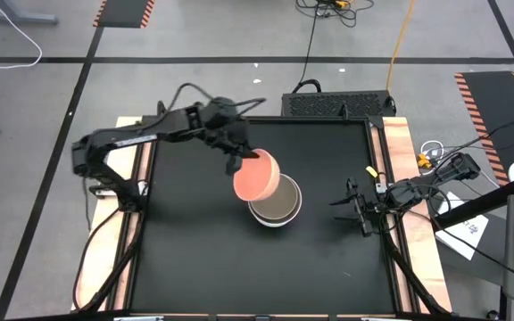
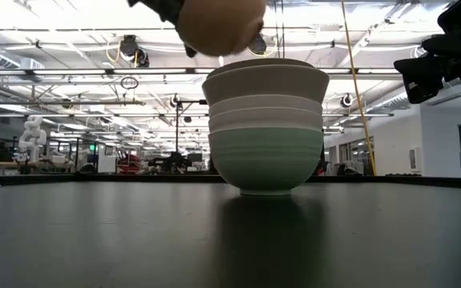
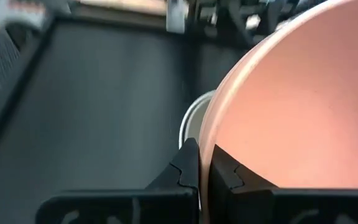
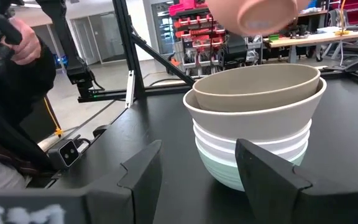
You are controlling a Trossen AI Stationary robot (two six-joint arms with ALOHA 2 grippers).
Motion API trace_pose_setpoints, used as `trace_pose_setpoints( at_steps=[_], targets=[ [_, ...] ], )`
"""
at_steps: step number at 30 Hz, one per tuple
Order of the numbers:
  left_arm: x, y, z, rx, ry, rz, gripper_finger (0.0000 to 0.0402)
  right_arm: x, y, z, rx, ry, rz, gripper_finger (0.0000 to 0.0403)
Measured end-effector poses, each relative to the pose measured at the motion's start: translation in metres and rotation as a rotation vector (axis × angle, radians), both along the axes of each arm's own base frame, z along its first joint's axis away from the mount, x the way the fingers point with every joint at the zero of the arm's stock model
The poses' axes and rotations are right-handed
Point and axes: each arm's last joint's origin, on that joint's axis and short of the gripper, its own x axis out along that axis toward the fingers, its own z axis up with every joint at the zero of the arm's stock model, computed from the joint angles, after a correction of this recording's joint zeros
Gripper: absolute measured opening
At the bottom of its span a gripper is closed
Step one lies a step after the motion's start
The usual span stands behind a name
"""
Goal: Nest bowls inside each other
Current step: Stack the light orange bowl on the light gray bowl
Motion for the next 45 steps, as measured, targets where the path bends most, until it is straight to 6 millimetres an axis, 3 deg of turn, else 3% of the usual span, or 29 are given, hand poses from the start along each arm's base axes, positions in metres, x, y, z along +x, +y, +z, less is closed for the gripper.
trace_pose_setpoints(
  at_steps=[7, 20, 27, 45],
  targets=[
    [0.037, 0.007, -0.006, -0.058, 0.198, -0.018, 0.0003, 0.000, 0.000, 0.000, -0.001, 0.002, 0.001, 0.0192],
    [0.094, -0.015, -0.019, -0.035, 0.428, -0.069, 0.0003, 0.001, 0.000, 0.000, -0.019, -0.011, 0.005, 0.0192],
    [0.109, -0.021, -0.036, 0.009, 0.597, -0.020, 0.0003, 0.002, 0.001, -0.001, -0.023, 0.002, 0.007, 0.0192],
    [0.128, -0.035, -0.055, -0.039, 0.655, -0.071, 0.0003, 0.002, 0.001, -0.001, -0.042, 0.007, 0.009, 0.0192]
  ],
)
